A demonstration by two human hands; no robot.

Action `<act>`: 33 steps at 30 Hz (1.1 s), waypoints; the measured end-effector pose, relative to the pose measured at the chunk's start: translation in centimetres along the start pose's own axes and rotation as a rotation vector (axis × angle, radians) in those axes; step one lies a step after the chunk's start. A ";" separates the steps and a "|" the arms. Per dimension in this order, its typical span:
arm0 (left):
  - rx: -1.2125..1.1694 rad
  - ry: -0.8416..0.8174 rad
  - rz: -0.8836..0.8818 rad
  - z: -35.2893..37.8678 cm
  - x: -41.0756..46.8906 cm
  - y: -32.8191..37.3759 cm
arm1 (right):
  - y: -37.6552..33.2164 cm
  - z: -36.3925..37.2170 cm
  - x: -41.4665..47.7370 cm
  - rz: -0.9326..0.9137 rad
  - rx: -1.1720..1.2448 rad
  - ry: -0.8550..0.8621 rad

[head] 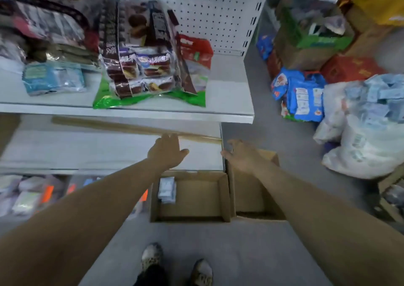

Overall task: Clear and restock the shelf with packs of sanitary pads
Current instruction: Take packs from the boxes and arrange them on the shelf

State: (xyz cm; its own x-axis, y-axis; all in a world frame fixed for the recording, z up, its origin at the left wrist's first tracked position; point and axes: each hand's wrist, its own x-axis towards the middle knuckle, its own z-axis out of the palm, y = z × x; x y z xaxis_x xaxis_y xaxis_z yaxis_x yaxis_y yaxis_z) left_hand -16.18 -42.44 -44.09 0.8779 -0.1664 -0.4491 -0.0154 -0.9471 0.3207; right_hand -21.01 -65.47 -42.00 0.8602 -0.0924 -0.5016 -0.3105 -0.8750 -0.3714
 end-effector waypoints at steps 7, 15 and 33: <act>-0.054 -0.130 -0.188 14.4 3.9 -8.7 | 1.6 12.1 6.4 -0.034 -0.005 -0.218; -0.179 -0.169 -0.280 33.7 11.1 -19.7 | 6.4 28.2 16.0 0.089 0.044 -0.373; -0.627 -0.129 -0.550 51.4 17.9 -26.2 | 6.1 55.1 35.1 0.402 0.791 -0.427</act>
State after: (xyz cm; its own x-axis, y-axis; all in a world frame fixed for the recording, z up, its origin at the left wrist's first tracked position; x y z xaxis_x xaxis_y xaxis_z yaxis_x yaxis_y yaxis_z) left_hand -24.63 -34.72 -103.41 0.6206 0.2075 -0.7562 0.7000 -0.5811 0.4151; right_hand -15.02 -47.86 -104.92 0.4612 0.0023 -0.8873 -0.8629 -0.2317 -0.4491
